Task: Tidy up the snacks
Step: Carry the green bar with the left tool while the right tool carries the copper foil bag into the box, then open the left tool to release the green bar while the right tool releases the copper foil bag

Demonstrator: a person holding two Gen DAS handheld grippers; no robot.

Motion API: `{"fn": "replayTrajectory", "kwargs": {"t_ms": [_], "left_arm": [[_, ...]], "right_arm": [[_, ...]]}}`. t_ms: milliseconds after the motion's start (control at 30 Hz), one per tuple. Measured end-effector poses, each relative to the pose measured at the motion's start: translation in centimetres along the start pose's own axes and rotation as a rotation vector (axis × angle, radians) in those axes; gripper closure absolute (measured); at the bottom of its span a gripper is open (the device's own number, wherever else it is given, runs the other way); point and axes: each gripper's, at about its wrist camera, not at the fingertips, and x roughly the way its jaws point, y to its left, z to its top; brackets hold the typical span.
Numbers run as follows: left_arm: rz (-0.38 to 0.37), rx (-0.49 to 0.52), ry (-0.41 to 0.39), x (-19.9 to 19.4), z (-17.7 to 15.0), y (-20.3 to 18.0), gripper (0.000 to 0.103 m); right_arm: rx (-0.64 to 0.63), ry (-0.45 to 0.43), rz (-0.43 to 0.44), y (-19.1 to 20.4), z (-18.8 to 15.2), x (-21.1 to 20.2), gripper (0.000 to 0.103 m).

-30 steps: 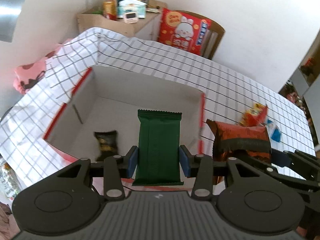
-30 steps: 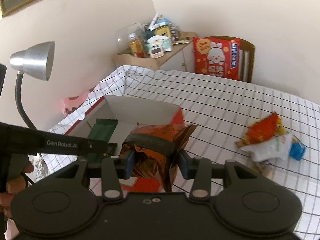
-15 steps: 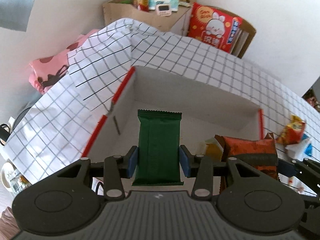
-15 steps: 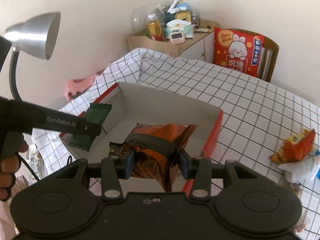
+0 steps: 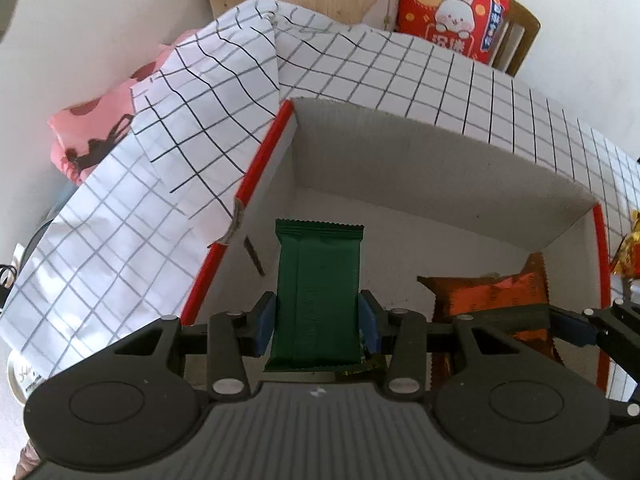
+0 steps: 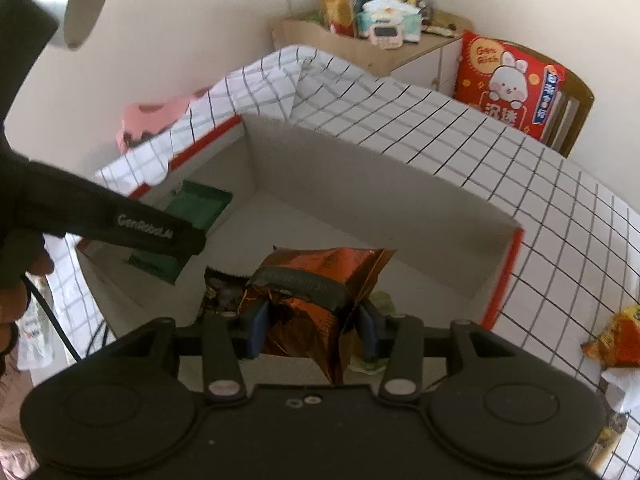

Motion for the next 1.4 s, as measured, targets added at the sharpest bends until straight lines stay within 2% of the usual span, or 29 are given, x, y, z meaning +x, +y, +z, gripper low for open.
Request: {"fn": "replayTrajectory", "kwargs": {"t_ms": [433,667,800,867,933,1000,1100,1400], "left_arm": [[0.017,0.028,0.101,3.3,0.2,-0.7,0.06],[0.016,0.027,0.119,4.1,0.0,-0.6,0.06],[0.016,0.024,0.114,4.0,-0.1,-0.7,0.058],[0.016,0.021,0.108,3.7,-0.3,-0.6,0.057],[0.011,0.015,0.1,3.3,-0.4,-0.4,0.057],[0.001,0.014,0.086,2.7,-0.6,-0.4,0.056],[-0.012,0.019,0.053,1.7,-1.0,-0.5,0.048],[-0.042,0.025,-0.04,-2.7,-2.3,-1.0,0.047]], "right_arm": [[-0.043,0.079,-0.022,0.8,0.2,2.9,0.058],[-0.045,0.091,-0.022,0.7,0.1,3.2,0.055],[-0.045,0.095,-0.02,0.8,-0.1,3.2,0.053],[-0.044,0.088,-0.02,0.8,-0.1,3.0,0.048],[-0.04,0.08,-0.015,0.8,-0.2,2.7,0.038],[-0.03,0.067,-0.009,0.6,-0.3,2.1,0.038],[-0.006,0.051,0.007,0.2,-0.3,1.2,0.038],[0.018,-0.018,0.04,-0.3,-0.7,-2.5,0.03]]}}
